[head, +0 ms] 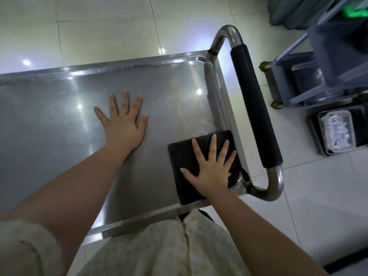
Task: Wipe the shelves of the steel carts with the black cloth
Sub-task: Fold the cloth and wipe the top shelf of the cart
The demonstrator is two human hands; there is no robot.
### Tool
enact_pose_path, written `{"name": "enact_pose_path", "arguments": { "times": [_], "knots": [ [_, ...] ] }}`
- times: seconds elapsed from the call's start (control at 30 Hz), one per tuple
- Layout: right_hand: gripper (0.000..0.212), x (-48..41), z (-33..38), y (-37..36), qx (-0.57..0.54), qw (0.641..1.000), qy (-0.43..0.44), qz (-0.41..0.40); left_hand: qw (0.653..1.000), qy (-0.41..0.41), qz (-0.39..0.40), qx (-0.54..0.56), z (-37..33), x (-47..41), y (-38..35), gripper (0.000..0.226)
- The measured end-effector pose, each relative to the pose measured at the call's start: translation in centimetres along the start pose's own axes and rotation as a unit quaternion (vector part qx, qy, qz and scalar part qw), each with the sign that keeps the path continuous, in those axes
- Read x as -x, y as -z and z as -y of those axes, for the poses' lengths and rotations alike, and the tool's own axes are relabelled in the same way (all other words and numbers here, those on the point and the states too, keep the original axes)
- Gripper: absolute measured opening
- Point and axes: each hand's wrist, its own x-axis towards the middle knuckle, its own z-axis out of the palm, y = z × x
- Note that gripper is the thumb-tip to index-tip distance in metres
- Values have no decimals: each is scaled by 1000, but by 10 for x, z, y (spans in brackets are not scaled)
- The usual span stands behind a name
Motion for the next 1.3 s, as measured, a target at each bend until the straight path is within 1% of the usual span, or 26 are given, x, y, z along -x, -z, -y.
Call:
{"name": "enact_pose_path", "arguments": {
  "times": [0.1, 0.37, 0.57, 0.7, 0.83, 0.93, 1.3],
  "knots": [
    [91, -36, 2, 10, 3, 999, 34, -25, 1000, 5, -3, -7, -1, -1, 1, 59],
    [90, -155, 25, 46, 23, 998, 60, -24, 1000, 27, -5, 1, 0, -9, -1, 64],
    [90, -227, 52, 68, 2, 999, 42, -25, 1000, 26, -4, -3, 0, -13, 0, 61],
    [89, -249, 63, 77, 3, 999, 43, -13, 1000, 25, 12, -13, 1, -17, 3, 62],
    [87, -237, 56, 76, -6, 999, 47, -8, 999, 30, 27, -20, 1, -18, 3, 63],
    [86, -207, 43, 68, -9, 999, 53, -4, 999, 32, 25, -18, 1, -19, 3, 62],
    [83, -2, -13, 0, -8, 1000, 14, 26, 1000, 20, -4, -8, 1, -14, 1, 61]
  ]
}}
